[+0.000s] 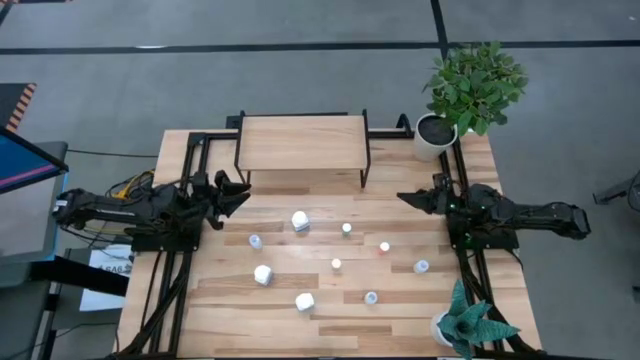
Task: Pick and place medicine bottles onto shelf by color
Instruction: Put the middle right transparent medicine bottle on the shelf
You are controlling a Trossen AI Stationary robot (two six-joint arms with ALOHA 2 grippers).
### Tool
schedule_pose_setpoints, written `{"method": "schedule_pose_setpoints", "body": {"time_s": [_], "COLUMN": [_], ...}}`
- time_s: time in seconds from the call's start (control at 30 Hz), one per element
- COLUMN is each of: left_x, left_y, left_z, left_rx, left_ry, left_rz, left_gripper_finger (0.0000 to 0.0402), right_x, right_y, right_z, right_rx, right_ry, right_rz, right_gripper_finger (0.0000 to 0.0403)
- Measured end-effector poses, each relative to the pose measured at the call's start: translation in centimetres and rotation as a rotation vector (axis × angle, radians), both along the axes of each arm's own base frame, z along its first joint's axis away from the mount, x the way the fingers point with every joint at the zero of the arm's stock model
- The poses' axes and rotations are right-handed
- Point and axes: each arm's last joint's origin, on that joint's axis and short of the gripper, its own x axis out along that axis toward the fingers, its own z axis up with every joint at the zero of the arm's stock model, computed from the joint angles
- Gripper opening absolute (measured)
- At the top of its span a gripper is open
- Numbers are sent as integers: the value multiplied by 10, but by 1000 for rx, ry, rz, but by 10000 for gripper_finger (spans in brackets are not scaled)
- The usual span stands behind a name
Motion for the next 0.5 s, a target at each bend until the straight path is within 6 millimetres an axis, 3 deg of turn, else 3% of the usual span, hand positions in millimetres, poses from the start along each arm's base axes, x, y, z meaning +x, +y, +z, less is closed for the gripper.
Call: {"method": "schedule_pose_setpoints", "body": {"time_s": [0.1,0.23,0.5], "left_x": [6,11,14], "left_y": [0,-1,-1], "left_z": [-2,-6,-9], "left_rx": [-7,-6,-66], "left_ry": [14,48,59], "left_rz": [-3,-14,-47], "left_gripper_finger": [171,171,171], "right_x": [-3,-21,-52], "right_y": [5,12,14], "right_z": [21,82,161], "right_rx": [-62,-173,-118], "right_ry": [-104,-221,367], "right_rz": [36,76,112], "right_gripper_finger": [291,291,265]}}
